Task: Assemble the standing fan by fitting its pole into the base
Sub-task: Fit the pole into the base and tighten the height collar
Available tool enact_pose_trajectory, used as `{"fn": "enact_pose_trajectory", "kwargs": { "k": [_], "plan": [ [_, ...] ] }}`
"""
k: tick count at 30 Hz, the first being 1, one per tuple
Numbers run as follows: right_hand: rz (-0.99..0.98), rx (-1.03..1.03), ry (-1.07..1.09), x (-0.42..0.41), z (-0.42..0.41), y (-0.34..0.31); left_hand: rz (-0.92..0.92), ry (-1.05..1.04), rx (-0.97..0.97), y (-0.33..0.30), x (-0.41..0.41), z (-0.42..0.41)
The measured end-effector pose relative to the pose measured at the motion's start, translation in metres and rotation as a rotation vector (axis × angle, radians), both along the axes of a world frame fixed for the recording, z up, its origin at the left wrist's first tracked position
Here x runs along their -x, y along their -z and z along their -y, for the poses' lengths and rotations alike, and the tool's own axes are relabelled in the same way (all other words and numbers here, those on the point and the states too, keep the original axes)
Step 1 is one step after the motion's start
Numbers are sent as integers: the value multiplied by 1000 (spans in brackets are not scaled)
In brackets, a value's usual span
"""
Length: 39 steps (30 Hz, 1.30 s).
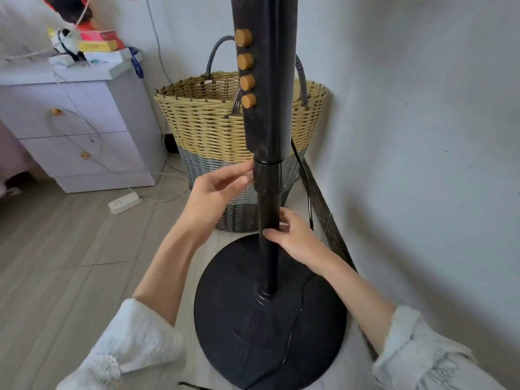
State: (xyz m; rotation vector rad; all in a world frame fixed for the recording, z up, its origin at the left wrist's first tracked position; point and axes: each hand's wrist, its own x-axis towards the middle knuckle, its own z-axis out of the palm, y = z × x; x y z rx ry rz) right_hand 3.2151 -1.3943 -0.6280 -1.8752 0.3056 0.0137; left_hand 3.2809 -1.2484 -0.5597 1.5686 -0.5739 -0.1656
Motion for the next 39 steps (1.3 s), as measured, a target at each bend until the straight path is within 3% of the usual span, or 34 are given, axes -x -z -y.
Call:
{"fn": "enact_pose_trajectory", "kwargs": {
  "k": [2,5,6,10,13,17,20,22,28,30,32,37,39],
  "plan": [
    [57,25,30,11,13,-14,-22,61,-81,14,-4,-7],
    [303,-56,288,14,19,-41,-96,263,-204,35,1,-1],
    [374,12,317,13,16,-52,-134,296,-191,40,5,6],
    [481,364,394,-3,-16,-70,27,180,-196,58,17,38],
    [534,418,522,-13,-27,-67,91,100,-204,65,15,44],
    [460,299,232,-15,2,-74,82,75,-266,66,10,44],
    [321,90,-56,-19,26,-86,56,77,-273,64,10,44],
    [288,-13,-109,-18,30,-87,44,82,-264,64,12,44],
    [455,383,467,-12,-15,-64,44,56,-197,65,17,48],
    [472,378,534,-16,-26,-64,38,68,-213,65,17,46],
    [483,358,482,-15,-21,-65,43,79,-225,65,16,46],
    [240,140,-61,-17,25,-91,7,83,-255,63,13,44],
    [167,77,-162,-18,34,-96,-1,81,-271,64,13,43]
  ]
}}
